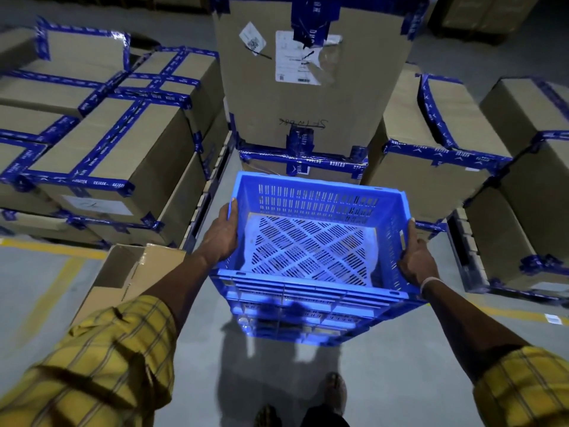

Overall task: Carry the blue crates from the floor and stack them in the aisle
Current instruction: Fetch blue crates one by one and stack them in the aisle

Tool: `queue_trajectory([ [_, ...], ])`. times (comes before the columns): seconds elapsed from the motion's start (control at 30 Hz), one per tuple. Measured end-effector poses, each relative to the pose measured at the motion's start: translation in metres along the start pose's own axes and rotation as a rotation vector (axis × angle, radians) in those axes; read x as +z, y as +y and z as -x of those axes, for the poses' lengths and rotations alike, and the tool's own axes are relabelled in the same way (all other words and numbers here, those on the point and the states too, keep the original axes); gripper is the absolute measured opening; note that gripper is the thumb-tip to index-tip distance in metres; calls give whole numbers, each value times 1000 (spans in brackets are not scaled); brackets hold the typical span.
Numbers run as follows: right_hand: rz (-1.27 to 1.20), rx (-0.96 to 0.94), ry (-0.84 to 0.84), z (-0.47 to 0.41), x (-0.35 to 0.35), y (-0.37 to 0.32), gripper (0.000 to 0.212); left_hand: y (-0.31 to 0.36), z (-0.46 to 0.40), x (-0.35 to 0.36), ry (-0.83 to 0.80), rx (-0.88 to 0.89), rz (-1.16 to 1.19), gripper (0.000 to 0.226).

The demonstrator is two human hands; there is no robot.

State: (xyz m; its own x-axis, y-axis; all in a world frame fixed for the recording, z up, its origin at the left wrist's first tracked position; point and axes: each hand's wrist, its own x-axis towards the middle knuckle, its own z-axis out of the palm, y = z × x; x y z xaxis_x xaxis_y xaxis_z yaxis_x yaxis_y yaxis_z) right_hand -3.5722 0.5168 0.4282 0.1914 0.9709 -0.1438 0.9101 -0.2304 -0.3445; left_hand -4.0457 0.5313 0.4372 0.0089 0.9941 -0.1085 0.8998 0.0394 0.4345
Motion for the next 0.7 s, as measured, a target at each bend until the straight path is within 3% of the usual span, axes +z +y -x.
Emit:
queue_trajectory([
  [0.1, 0, 22, -76, 2, -8, -3, 102, -10, -3, -5, -101, 77, -80, 94],
  [0.2, -60, 76, -197, 8, -18, -4, 104, -11, -4, -12, -217, 30, -85, 95],
  [0.3, -77, 97, -251, 21, -20, -1, 103, -2, 4, -11, -229, 19, -106, 95],
  [0.5, -180, 76, -173, 54, -25, 6, 93, 31, 23, 10, -101, 227, -58, 84],
  [0.7, -334, 142, 7, 79, -36, 50, 86, 107, 14, 38, -128, 423, 67, 80],
])
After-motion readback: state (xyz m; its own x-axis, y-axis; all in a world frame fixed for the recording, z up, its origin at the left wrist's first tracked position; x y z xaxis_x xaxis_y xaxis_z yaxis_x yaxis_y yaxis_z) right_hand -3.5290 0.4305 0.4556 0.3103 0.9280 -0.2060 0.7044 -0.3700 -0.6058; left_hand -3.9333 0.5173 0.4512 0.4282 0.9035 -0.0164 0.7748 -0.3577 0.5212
